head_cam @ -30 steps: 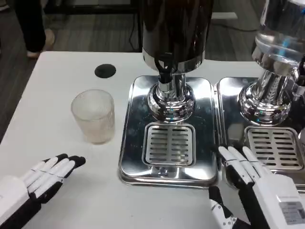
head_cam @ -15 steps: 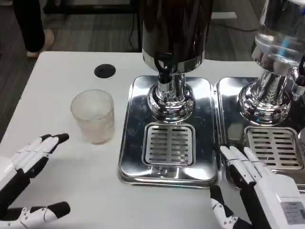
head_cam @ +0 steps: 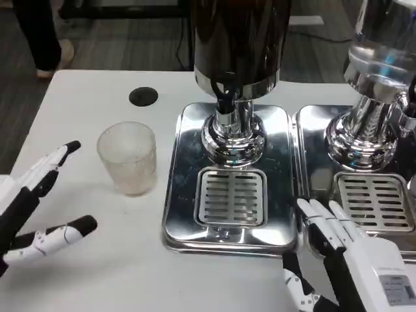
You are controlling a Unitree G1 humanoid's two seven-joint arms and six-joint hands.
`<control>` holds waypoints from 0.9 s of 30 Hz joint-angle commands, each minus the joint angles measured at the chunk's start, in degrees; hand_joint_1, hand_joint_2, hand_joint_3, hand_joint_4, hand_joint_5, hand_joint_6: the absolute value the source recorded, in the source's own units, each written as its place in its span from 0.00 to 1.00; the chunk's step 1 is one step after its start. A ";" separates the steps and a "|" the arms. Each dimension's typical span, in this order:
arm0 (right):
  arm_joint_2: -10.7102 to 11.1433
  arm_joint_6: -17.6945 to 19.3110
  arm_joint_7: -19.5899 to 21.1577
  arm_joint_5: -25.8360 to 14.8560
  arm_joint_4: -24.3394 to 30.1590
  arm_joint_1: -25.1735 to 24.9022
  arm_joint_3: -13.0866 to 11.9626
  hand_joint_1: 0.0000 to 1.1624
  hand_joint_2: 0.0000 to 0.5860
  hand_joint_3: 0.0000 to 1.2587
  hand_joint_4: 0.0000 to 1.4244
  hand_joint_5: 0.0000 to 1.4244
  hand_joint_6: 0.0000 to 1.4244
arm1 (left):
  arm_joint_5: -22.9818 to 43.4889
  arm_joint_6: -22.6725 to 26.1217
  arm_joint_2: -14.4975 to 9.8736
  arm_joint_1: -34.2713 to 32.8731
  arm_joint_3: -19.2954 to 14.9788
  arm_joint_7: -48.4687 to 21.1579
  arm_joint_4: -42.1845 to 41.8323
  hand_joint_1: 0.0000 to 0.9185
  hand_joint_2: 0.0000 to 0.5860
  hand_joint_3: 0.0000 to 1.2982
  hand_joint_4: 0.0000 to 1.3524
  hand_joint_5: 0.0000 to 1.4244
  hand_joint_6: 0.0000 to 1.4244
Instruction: Grasp the cup under the faucet to collect the drink, then remove the cup.
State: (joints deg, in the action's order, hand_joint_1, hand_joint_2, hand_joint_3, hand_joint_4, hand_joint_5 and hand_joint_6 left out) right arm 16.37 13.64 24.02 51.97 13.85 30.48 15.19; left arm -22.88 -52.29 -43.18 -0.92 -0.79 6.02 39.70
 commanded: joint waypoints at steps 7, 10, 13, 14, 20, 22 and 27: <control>-0.24 -0.16 -0.41 -0.93 0.85 0.28 0.49 0.37 0.85 0.13 0.10 0.06 0.14 | 2.92 8.06 4.02 -7.80 0.80 -4.45 3.58 0.00 0.12 0.00 0.00 0.03 0.09; -0.28 -0.31 -0.60 -0.94 1.28 0.25 0.58 0.37 0.85 0.13 0.10 0.06 0.14 | 2.68 9.62 4.82 -10.86 1.60 -5.44 5.89 0.00 0.12 0.00 0.00 0.03 0.09; -0.42 -0.55 -0.62 -0.88 1.72 0.35 0.54 0.37 0.85 0.13 0.10 0.06 0.14 | 1.84 10.60 5.22 -13.54 2.97 -5.68 8.47 0.00 0.12 0.00 0.00 0.03 0.09; -0.48 -0.66 -0.57 -0.87 1.89 0.44 0.48 0.37 0.85 0.13 0.10 0.06 0.14 | 1.62 10.78 5.28 -14.14 3.32 -5.71 9.09 0.00 0.12 0.00 0.00 0.03 0.09; -0.72 -1.16 -0.35 -0.99 2.69 0.69 0.20 0.37 0.85 0.13 0.10 0.07 0.15 | -0.25 12.70 5.57 -18.19 6.45 -5.78 12.48 0.00 0.09 0.00 0.00 0.04 0.09; -0.90 -1.30 -0.32 -0.86 2.89 0.80 0.36 0.37 0.85 0.13 0.10 0.07 0.15 | -0.84 13.34 5.62 -19.76 7.29 -5.68 13.90 0.00 0.09 0.00 0.00 0.04 0.09; -1.44 -1.39 0.11 -0.58 3.00 0.93 0.98 0.37 0.85 0.13 0.10 0.07 0.15 | -2.04 14.91 5.78 -22.78 9.39 -5.45 15.81 0.02 0.06 0.00 0.00 0.04 0.09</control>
State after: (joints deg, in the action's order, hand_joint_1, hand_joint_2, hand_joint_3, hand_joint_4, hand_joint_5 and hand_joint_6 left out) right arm 15.42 12.51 23.75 51.32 16.12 31.11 15.98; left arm -23.45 -38.28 -37.66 -21.92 7.47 0.56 54.53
